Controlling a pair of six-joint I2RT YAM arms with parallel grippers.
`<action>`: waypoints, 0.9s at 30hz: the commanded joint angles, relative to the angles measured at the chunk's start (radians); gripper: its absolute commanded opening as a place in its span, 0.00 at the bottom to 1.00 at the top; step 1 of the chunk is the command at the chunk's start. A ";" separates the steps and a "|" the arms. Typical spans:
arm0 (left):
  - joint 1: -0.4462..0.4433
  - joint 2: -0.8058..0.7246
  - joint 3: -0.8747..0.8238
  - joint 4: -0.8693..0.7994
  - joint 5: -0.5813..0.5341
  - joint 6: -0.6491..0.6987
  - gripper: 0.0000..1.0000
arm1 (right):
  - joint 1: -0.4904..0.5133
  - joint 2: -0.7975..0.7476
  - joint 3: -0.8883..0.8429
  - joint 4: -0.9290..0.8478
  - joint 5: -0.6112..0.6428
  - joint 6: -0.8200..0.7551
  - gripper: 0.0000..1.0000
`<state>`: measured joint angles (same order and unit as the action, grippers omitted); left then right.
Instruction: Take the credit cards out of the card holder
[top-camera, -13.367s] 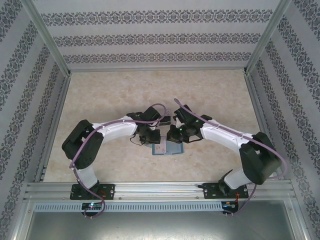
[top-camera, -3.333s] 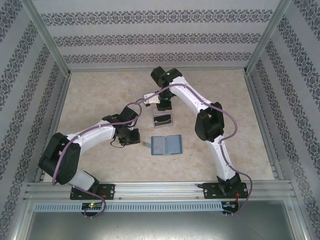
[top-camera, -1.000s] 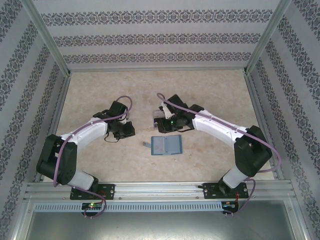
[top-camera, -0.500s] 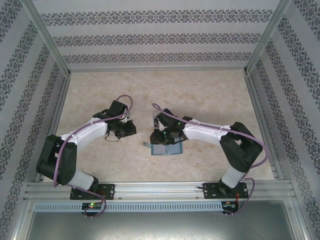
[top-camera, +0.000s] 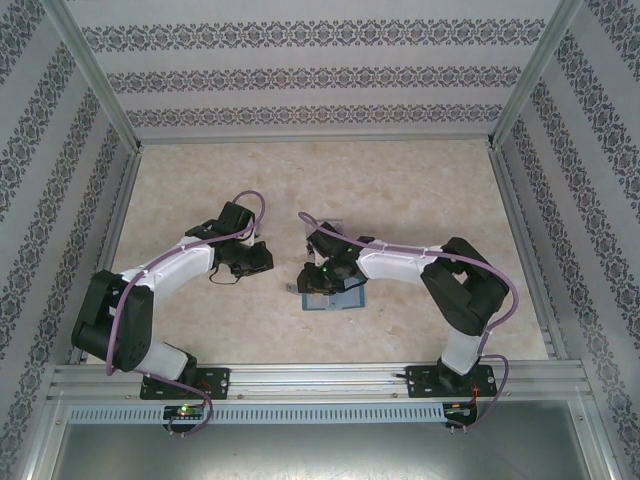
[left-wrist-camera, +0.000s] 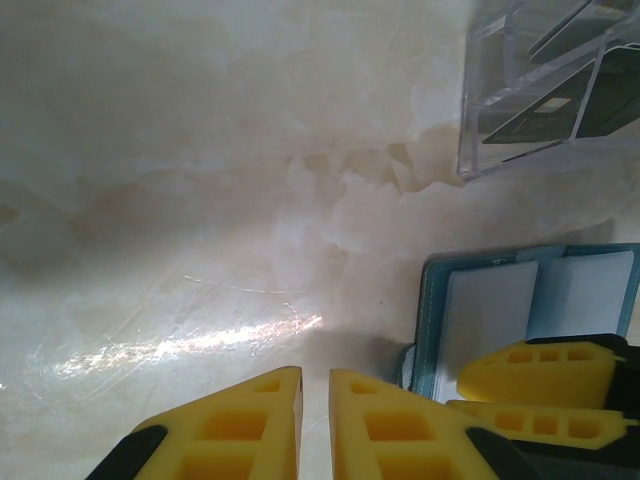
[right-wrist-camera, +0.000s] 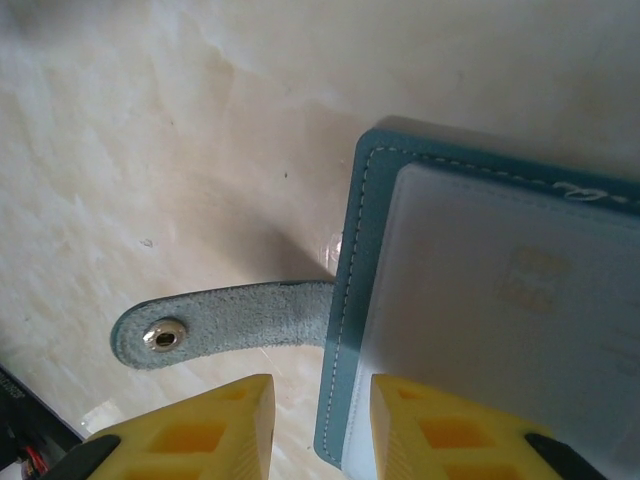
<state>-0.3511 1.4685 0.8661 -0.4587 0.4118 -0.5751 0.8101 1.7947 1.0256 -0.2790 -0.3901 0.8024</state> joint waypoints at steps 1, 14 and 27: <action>0.010 -0.014 -0.009 0.026 0.016 0.012 0.15 | 0.013 0.020 0.026 -0.001 -0.009 0.008 0.32; -0.035 0.003 0.032 0.015 0.007 0.002 0.15 | 0.023 -0.024 0.063 -0.262 0.193 -0.067 0.32; -0.155 0.052 0.088 0.034 -0.005 -0.055 0.15 | 0.052 -0.033 0.123 -0.388 0.328 -0.085 0.34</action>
<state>-0.4820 1.5078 0.9279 -0.4538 0.4110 -0.6018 0.8539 1.7863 1.1290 -0.6060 -0.1257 0.7300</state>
